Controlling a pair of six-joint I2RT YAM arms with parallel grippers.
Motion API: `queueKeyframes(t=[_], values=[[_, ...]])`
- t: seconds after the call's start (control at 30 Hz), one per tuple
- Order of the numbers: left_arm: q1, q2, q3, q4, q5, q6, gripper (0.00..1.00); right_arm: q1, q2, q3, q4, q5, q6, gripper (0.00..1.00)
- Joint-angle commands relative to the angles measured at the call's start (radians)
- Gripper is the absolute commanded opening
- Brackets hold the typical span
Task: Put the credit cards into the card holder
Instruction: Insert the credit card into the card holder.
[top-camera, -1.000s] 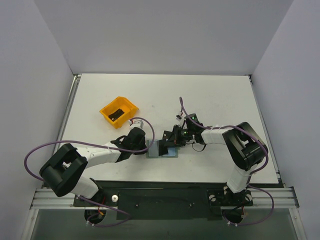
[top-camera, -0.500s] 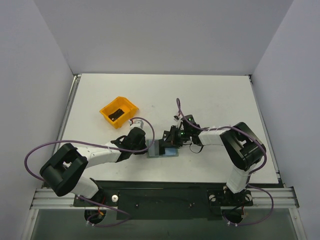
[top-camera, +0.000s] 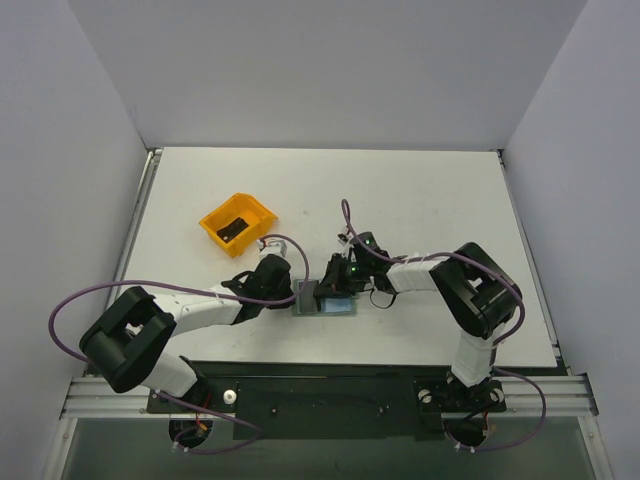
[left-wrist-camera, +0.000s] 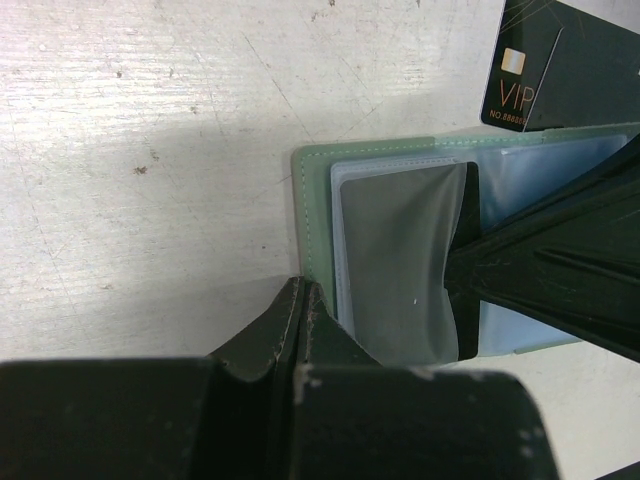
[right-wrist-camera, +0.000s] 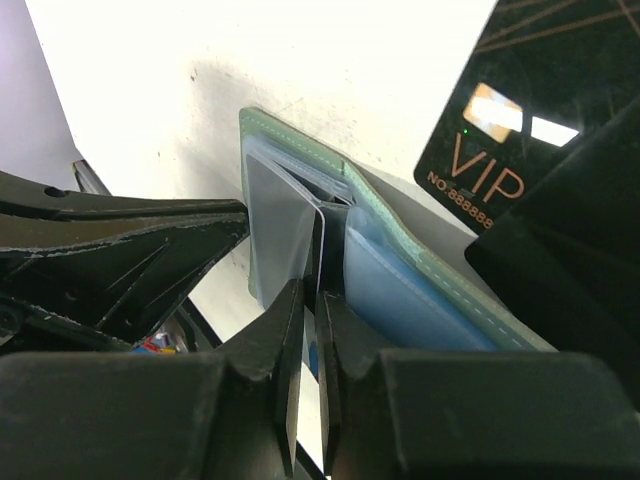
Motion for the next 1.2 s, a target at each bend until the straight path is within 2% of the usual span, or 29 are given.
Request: queueKeyframes(t=[0.0, 0.03, 0.17, 0.2, 0.33, 0.53, 0.67, 0.83, 0.97, 1.1, 1.13, 1.17], values=[[0.001, 0.005, -0.010, 0.044, 0.032, -0.016, 0.00, 0.038, -0.002, 0.053, -0.127, 0.049, -0.066, 0.09], [0.002, 0.004, -0.011, 0.046, 0.032, -0.017, 0.00, 0.038, -0.031, 0.057, -0.153, 0.059, -0.095, 0.16], [-0.001, 0.004, -0.013, 0.051, 0.033, -0.017, 0.00, 0.038, -0.138, 0.094, -0.303, 0.134, -0.187, 0.29], [0.002, 0.004, -0.013, 0.051, 0.033, -0.017, 0.00, 0.038, -0.153, 0.111, -0.355, 0.144, -0.199, 0.43], [0.001, 0.004, -0.011, 0.055, 0.032, -0.017, 0.00, 0.038, -0.228, 0.156, -0.480, 0.216, -0.274, 0.52], [0.002, 0.007, -0.010, 0.058, 0.036, -0.019, 0.00, 0.038, -0.298, 0.186, -0.645, 0.419, -0.313, 0.55], [0.001, 0.005, -0.008, 0.058, 0.036, -0.016, 0.00, 0.042, -0.281, 0.211, -0.754, 0.557, -0.334, 0.57], [-0.001, 0.008, -0.007, 0.058, 0.038, -0.014, 0.00, 0.066, -0.210, 0.258, -0.839, 0.594, -0.334, 0.66], [0.002, 0.008, -0.005, 0.058, 0.040, -0.016, 0.00, 0.101, -0.172, 0.283, -0.866, 0.652, -0.325, 0.68], [0.001, 0.011, -0.005, 0.060, 0.040, -0.013, 0.00, 0.120, -0.117, 0.321, -0.923, 0.720, -0.328, 0.67], [0.001, 0.010, -0.004, 0.058, 0.040, -0.013, 0.00, 0.124, -0.111, 0.329, -0.934, 0.747, -0.328, 0.65], [0.002, 0.010, -0.005, 0.057, 0.038, -0.013, 0.00, 0.127, -0.103, 0.329, -0.955, 0.791, -0.321, 0.59]])
